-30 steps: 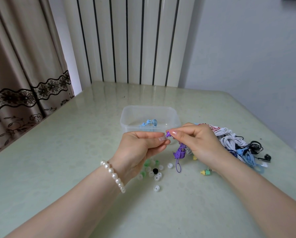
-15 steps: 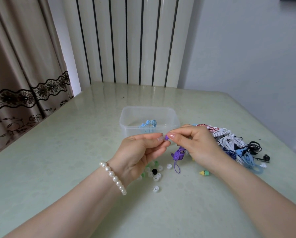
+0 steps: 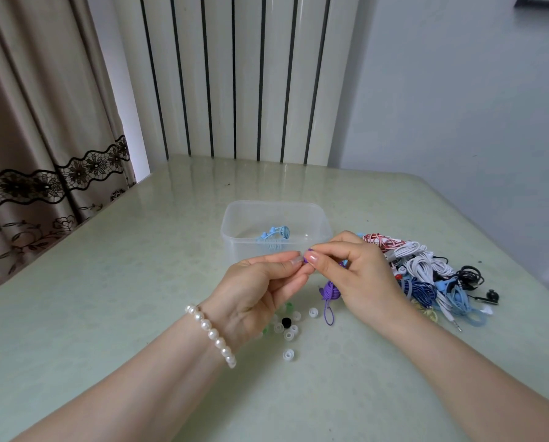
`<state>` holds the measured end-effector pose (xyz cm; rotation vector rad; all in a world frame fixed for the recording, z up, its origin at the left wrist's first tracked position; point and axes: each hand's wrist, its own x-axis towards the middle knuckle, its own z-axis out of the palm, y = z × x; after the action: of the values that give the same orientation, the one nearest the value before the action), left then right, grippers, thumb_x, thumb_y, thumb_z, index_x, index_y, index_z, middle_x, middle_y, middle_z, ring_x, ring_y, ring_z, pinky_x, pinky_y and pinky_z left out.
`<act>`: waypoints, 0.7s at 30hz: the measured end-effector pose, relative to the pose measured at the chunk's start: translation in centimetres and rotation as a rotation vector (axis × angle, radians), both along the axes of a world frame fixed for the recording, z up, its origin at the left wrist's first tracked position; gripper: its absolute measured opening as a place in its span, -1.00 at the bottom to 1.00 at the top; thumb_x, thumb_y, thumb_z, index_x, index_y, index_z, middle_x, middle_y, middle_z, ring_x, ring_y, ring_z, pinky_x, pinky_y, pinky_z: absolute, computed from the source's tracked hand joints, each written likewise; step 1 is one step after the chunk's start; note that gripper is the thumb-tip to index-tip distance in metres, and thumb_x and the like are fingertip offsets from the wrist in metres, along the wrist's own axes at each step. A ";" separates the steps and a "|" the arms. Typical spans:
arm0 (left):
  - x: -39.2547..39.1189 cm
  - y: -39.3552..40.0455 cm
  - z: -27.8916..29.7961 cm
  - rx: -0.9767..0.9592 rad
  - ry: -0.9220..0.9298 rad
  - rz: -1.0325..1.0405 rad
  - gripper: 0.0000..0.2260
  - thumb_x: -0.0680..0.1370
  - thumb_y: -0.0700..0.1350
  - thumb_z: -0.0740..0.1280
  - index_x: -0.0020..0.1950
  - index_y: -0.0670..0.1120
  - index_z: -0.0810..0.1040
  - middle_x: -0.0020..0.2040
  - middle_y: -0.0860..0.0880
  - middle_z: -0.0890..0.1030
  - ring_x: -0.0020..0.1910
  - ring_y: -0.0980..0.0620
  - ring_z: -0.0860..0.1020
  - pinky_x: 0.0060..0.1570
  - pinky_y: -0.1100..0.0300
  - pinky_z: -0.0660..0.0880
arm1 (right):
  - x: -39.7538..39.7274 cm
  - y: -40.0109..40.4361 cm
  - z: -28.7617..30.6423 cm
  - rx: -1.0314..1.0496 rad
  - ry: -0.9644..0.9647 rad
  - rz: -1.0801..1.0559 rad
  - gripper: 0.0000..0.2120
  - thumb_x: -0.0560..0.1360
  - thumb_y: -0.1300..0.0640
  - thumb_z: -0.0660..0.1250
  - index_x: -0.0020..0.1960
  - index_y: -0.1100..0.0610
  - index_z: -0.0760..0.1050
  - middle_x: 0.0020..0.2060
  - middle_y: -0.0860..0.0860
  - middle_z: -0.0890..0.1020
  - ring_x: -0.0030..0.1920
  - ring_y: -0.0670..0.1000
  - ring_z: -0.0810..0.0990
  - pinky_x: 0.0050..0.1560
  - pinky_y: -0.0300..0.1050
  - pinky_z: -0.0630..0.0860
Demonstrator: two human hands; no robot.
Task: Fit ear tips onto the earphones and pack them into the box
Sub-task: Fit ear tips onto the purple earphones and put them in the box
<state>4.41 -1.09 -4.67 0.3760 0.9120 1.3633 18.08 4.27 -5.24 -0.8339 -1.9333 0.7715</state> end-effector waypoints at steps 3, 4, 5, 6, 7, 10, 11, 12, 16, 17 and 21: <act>0.0 0.0 -0.1 -0.011 0.002 -0.013 -0.74 0.44 -0.40 0.29 0.13 -0.35 0.53 -0.02 -0.22 0.65 -0.26 0.03 0.67 -0.29 0.29 0.60 | -0.2 -0.1 -0.5 0.110 -0.037 -0.058 -0.90 0.41 0.08 0.38 -0.12 0.04 0.65 -0.26 0.04 0.50 -0.27 -0.05 0.48 -0.26 -0.36 0.37; 0.0 0.0 -0.2 -0.014 0.006 -0.019 -0.73 0.45 -0.39 0.29 0.14 -0.34 0.53 -0.01 -0.21 0.65 -0.26 0.04 0.67 -0.29 0.30 0.60 | -0.2 -0.1 -0.7 0.155 -0.060 -0.078 -0.84 0.40 0.03 0.35 -0.11 0.06 0.65 -0.27 0.01 0.48 -0.29 -0.05 0.47 -0.27 -0.33 0.38; 0.1 0.0 -0.2 -0.016 0.008 -0.021 -0.74 0.45 -0.39 0.30 0.14 -0.33 0.54 -0.02 -0.20 0.66 -0.26 0.05 0.67 -0.29 0.30 0.60 | -0.1 -0.1 -0.8 0.203 -0.091 -0.095 -0.79 0.41 -0.02 0.33 -0.11 0.07 0.66 -0.28 0.00 0.47 -0.31 -0.06 0.47 -0.29 -0.28 0.39; 0.1 -0.1 -0.2 -0.014 0.010 -0.019 -0.75 0.45 -0.39 0.30 0.13 -0.32 0.54 -0.06 -0.19 0.66 -0.26 0.05 0.67 -0.29 0.30 0.60 | -0.1 0.0 -0.9 0.255 -0.120 -0.112 -0.75 0.42 -0.05 0.30 -0.11 0.08 0.66 -0.28 0.01 0.47 -0.33 -0.06 0.46 -0.29 -0.23 0.40; 0.2 -0.1 -0.2 -0.010 0.013 -0.013 -0.77 0.45 -0.39 0.29 0.10 -0.31 0.55 -0.10 -0.18 0.67 -0.28 0.05 0.67 -0.29 0.29 0.60 | 0.0 0.0 -0.9 0.287 -0.141 -0.127 -0.74 0.42 -0.05 0.29 -0.11 0.09 0.66 -0.28 0.02 0.47 -0.33 -0.04 0.46 -0.29 -0.20 0.40; 0.3 -0.1 0.0 0.026 0.055 0.024 -0.87 0.46 -0.40 0.28 -0.03 -0.29 0.56 -0.19 -0.17 0.68 -0.31 0.04 0.67 -0.27 0.27 0.60 | 0.0 0.0 -0.6 0.190 -0.105 -0.104 -0.85 0.42 0.05 0.35 -0.12 0.07 0.66 -0.26 0.04 0.49 -0.34 -0.04 0.47 -0.29 -0.21 0.42; 0.2 -0.2 0.1 0.044 0.083 0.037 -0.89 0.47 -0.40 0.28 -0.06 -0.28 0.56 -0.21 -0.17 0.68 -0.31 0.03 0.67 -0.26 0.26 0.60 | -0.1 0.0 -0.4 0.119 -0.070 -0.079 -0.91 0.42 0.10 0.38 -0.13 0.05 0.65 -0.24 0.07 0.50 -0.34 -0.04 0.47 -0.30 -0.26 0.41; 0.2 -0.2 0.2 0.061 0.109 0.044 -0.90 0.47 -0.40 0.27 -0.08 -0.28 0.55 -0.22 -0.17 0.68 -0.30 0.02 0.67 -0.25 0.25 0.60 | -0.1 0.0 -0.2 0.046 -0.034 -0.055 -0.93 0.43 0.16 0.39 -0.13 0.05 0.65 -0.23 0.10 0.51 -0.34 -0.04 0.48 -0.29 -0.33 0.39; -0.1 -0.3 0.9 0.104 0.124 0.019 -0.91 0.46 -0.39 0.29 -0.13 -0.25 0.56 -0.23 -0.16 0.68 -0.27 0.03 0.67 -0.25 0.26 0.60 | 0.3 0.1 0.9 -0.180 0.089 0.033 -0.84 0.45 0.22 0.33 -0.19 0.01 0.62 -0.25 0.08 0.57 -0.27 -0.11 0.48 -0.19 -0.39 0.39; -0.2 -0.3 1.0 0.107 0.106 -0.001 -0.91 0.43 -0.37 0.30 -0.15 -0.24 0.57 -0.22 -0.16 0.69 -0.27 0.03 0.67 -0.25 0.27 0.60 | 0.4 0.1 1.1 -0.239 0.123 0.062 -0.83 0.46 0.22 0.31 -0.20 0.01 0.62 -0.27 0.01 0.60 -0.28 -0.14 0.50 -0.19 -0.38 0.41; -0.3 -0.2 1.0 0.122 0.048 -0.037 -0.88 0.31 -0.32 0.34 -0.18 -0.24 0.60 -0.25 -0.13 0.68 -0.31 0.09 0.66 -0.28 0.31 0.59 | 0.2 -0.2 1.3 -0.403 0.188 0.128 -0.87 0.45 0.16 0.29 -0.17 0.05 0.62 -0.37 -0.15 0.65 -0.34 -0.26 0.52 -0.24 -0.39 0.44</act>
<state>4.14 -1.33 -3.69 0.5180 0.8595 1.3847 18.28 4.05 -3.91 -0.8423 -1.6999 1.2986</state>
